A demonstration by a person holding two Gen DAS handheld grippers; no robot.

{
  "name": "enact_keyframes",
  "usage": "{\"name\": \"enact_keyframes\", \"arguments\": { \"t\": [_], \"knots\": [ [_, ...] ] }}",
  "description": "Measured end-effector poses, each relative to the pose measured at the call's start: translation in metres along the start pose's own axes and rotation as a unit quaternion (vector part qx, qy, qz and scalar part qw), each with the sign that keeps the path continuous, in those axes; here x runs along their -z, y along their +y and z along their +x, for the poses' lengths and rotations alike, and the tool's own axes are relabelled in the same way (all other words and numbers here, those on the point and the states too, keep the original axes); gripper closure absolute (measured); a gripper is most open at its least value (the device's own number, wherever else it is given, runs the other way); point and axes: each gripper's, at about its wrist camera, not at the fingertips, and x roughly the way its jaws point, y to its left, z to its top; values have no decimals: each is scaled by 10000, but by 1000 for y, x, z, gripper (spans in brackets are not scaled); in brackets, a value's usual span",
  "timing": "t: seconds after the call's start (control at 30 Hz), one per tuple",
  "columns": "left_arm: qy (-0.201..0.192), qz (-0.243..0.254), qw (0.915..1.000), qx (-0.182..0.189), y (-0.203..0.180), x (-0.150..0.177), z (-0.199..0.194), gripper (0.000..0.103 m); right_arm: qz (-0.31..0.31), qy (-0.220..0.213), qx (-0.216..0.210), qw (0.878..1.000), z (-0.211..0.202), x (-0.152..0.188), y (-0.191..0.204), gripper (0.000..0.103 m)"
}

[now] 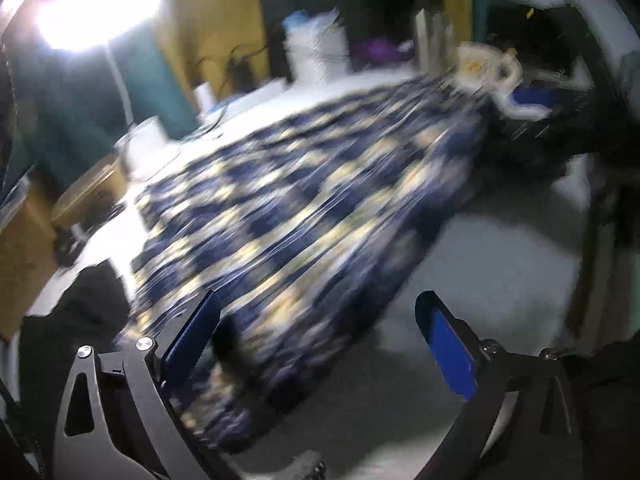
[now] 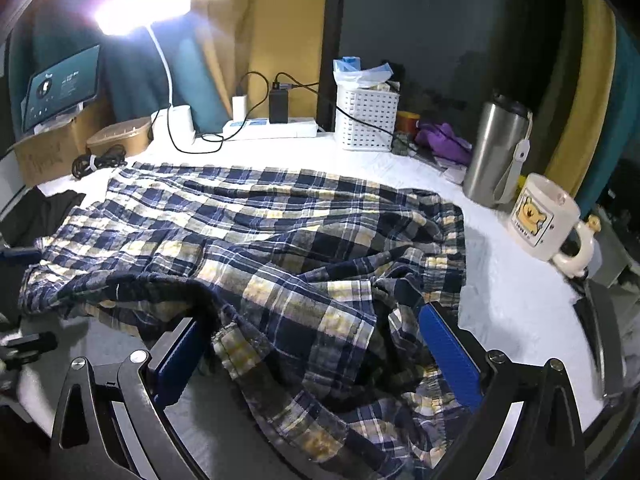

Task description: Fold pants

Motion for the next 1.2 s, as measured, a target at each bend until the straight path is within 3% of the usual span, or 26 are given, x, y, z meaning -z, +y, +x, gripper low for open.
{"name": "enact_keyframes", "arguments": {
  "t": [0.03, 0.1, 0.17, 0.27, 0.47, 0.7, 0.83, 1.03, 1.13, 1.2],
  "knots": [
    [42, 83, 9999, -113, 2, 3, 3, 6, 14, 0, -2, 10000, 0, 0, -1, 1],
    [85, 117, 9995, -271, 10, 8, 5, 21, 34, -13, 10, 10000, -2, 1, -3, 1],
    [193, -115, 9997, -60, 24, 12, 3, 55, 58, -23, 15, 10000, -4, 2, -4, 1],
    [117, -288, 9995, -35, 34, 14, -7, 81, 87, -56, 20, 9999, -7, 6, -2, 1],
    [-195, -589, 9974, 371, 39, 7, -28, 82, 98, -87, -5, 9999, -7, 8, 2, 1],
    [-186, -751, 9957, 501, 43, 4, -21, 81, 163, -184, 19, 9997, -5, -7, -6, 1],
    [-440, -981, 9917, 711, 50, -1, -29, 81, 286, -152, 5, 9995, -3, -7, -15, 1],
    [-295, -839, 9947, 523, 48, -8, -17, 81, 396, -156, -81, 9991, 4, -14, -15, 1],
    [-416, -854, 9941, 517, 50, -8, -17, 81, 426, -183, -93, 9989, 3, -18, -16, 1],
    [-405, -970, 9940, 299, 56, -7, -15, 82, 380, -187, -110, 9990, 1, -17, -16, 1]
  ]
}}
